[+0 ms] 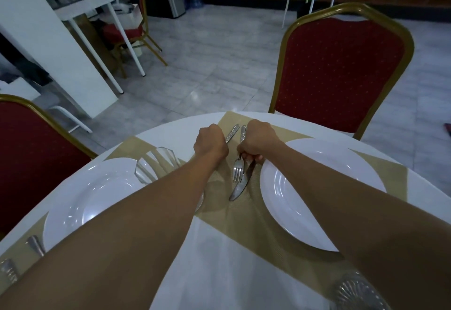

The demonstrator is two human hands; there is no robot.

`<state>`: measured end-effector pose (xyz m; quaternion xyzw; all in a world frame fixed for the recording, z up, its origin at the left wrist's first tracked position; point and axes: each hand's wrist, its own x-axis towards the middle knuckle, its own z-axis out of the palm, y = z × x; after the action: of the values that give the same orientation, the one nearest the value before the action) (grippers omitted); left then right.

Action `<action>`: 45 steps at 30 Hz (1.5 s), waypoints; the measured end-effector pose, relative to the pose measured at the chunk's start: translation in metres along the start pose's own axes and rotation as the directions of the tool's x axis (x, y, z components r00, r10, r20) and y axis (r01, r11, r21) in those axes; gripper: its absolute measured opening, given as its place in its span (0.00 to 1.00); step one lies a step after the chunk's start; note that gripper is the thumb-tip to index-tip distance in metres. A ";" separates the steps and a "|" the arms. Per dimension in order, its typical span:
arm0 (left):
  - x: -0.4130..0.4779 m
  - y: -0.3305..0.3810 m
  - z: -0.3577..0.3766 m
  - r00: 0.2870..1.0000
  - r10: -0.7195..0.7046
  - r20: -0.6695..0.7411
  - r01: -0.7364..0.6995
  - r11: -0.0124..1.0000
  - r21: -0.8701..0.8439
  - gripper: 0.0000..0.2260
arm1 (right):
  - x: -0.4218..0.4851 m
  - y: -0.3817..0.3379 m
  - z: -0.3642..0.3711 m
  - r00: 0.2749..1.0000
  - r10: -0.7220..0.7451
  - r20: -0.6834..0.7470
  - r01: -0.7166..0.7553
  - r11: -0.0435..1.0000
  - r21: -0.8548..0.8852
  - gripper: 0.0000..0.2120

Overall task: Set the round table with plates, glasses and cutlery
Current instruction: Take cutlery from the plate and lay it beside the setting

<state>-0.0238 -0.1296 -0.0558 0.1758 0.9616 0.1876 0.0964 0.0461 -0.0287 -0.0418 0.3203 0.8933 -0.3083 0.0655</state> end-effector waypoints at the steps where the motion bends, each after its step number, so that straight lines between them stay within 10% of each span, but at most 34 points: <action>1: 0.001 -0.001 0.001 1.000 0.008 -0.006 -0.008 1.000 0.008 0.13 | 0.001 0.000 0.001 1.000 0.007 0.003 -0.007 1.000 0.017 0.01; 17: -0.003 0.004 0.006 0.961 0.268 -0.068 -0.261 0.960 0.100 0.07 | 0.008 0.009 -0.013 0.999 0.052 -0.007 -0.052 0.997 0.061 0.05; 45: -0.041 0.000 0.009 0.964 0.264 -0.011 -0.263 0.964 0.048 0.16 | -0.017 0.059 -0.046 0.961 0.042 -0.274 -0.038 0.999 0.020 0.08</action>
<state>0.0165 -0.1420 -0.0595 0.3026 0.9346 0.1780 0.0580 0.0994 0.0250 -0.0294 0.3783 0.8849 -0.2661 -0.0550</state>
